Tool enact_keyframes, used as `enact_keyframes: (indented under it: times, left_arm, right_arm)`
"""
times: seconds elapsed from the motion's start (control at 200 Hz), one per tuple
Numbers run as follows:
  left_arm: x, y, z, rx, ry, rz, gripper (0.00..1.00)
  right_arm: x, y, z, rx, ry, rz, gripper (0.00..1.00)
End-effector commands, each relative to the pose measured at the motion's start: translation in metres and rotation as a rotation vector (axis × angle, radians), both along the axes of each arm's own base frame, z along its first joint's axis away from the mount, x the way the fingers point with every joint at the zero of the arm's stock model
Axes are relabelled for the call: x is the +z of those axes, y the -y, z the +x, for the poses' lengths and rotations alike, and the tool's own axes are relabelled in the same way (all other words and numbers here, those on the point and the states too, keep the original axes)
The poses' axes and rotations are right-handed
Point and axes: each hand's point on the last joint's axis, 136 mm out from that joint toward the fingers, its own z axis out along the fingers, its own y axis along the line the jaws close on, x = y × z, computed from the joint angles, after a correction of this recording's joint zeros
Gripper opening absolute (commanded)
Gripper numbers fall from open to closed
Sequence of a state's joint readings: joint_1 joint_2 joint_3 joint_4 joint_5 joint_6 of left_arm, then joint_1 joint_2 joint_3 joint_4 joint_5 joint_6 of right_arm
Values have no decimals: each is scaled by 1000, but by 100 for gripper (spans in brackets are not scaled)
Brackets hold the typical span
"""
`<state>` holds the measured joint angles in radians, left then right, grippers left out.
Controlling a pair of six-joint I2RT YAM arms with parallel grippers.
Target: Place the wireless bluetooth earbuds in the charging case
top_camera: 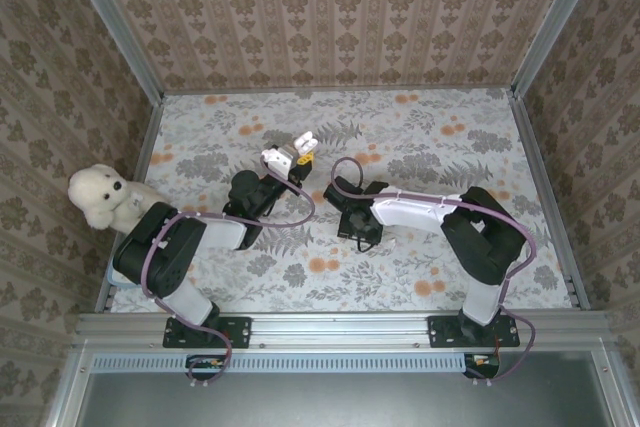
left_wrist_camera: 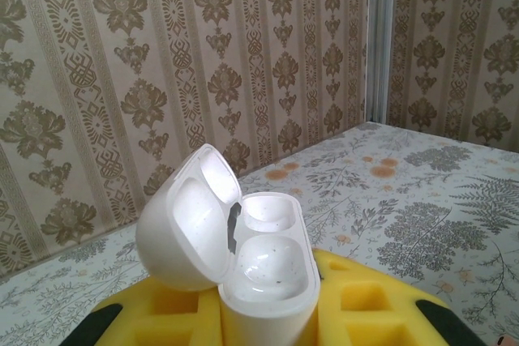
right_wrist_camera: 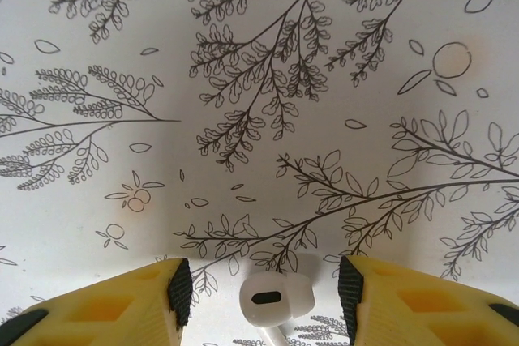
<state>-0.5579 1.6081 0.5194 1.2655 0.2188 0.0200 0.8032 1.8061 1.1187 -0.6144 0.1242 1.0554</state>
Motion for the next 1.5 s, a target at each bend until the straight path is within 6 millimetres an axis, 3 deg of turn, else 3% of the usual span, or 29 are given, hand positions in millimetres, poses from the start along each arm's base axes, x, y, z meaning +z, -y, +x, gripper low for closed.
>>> enact_keyframes:
  times: [0.0, 1.1, 1.495]
  left_arm:
    - [32, 3, 0, -1, 91, -39, 0]
    - [36, 5, -2, -21, 94, -48, 0]
    - [48, 10, -8, -62, 128, -54, 0]
  right_arm:
    - [-2, 1, -4, -12, -22, -32, 52]
    - [-14, 0, -9, 21, -8, -15, 28]
    - [28, -8, 16, 49, 200, 80, 27]
